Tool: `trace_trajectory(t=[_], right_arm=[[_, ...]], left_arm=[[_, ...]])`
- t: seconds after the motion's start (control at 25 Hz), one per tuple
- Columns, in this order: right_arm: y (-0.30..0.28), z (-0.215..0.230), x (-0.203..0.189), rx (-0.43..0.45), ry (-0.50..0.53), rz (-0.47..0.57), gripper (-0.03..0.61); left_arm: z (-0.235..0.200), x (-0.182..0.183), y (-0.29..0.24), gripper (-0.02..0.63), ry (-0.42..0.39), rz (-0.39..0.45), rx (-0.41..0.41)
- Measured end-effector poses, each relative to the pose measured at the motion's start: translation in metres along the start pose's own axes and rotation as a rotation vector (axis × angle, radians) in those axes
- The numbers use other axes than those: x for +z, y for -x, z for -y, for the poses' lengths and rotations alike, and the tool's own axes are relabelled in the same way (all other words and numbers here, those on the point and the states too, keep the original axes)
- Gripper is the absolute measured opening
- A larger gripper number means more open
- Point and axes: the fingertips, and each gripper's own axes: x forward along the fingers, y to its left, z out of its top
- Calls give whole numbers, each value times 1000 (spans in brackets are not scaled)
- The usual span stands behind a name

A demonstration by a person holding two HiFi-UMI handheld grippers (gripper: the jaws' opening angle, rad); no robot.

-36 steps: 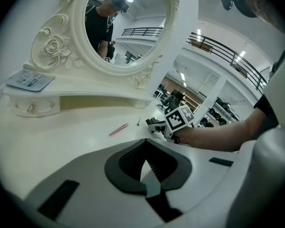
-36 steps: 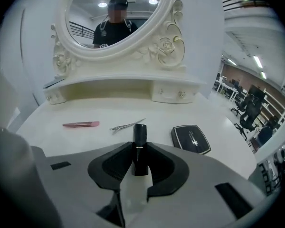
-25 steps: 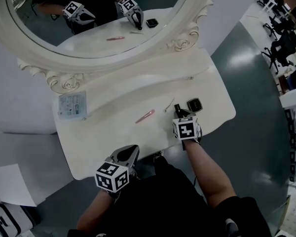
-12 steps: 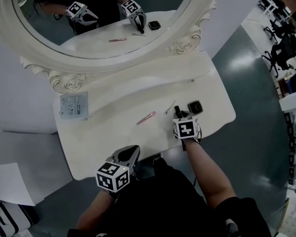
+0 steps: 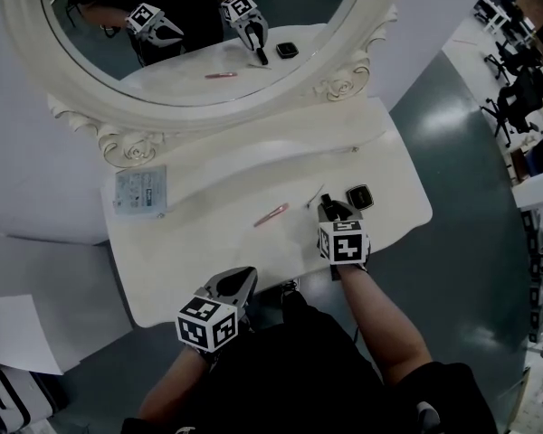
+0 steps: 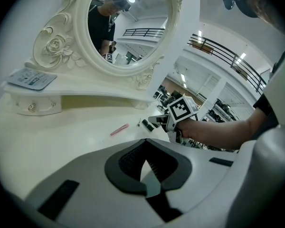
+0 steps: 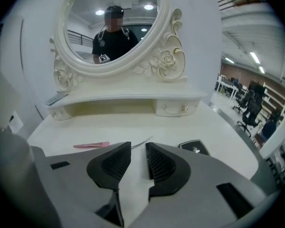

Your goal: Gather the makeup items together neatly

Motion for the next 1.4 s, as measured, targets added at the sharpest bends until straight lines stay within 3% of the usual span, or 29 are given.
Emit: trace_trajectory(t=[0.12,0.2,0.52,0.68,0.8,1.0,1.24,1.4], right_arm=[[-11,-19,-9,65,-211,-19,129],[-21,-23,-14,54,-322,-32,130],[-47,-20,-21,-120,-421,-60,175],[-52,-20,-20,-178,-359,-76,156],[-49,-13,-25,-188,-299,-77,88],[-46,-17,-27,-132,-208,-67,69],[-27,-39,-28,-17,19,9,69],[-10,-56,-32,76,118,21,69]], left_arm=[[1,-3,3,9,-1,1,2],[0,-6,6,8,2,5,8],[-11,-17,21,8,47,13,53],[-15,-19,23,9,60,15,64],[-15,-18,22,9,60,13,59],[-12,-17,19,9,48,4,42],[-8,-16,17,8,21,-7,25],[-4,-16,17,9,13,-10,16]])
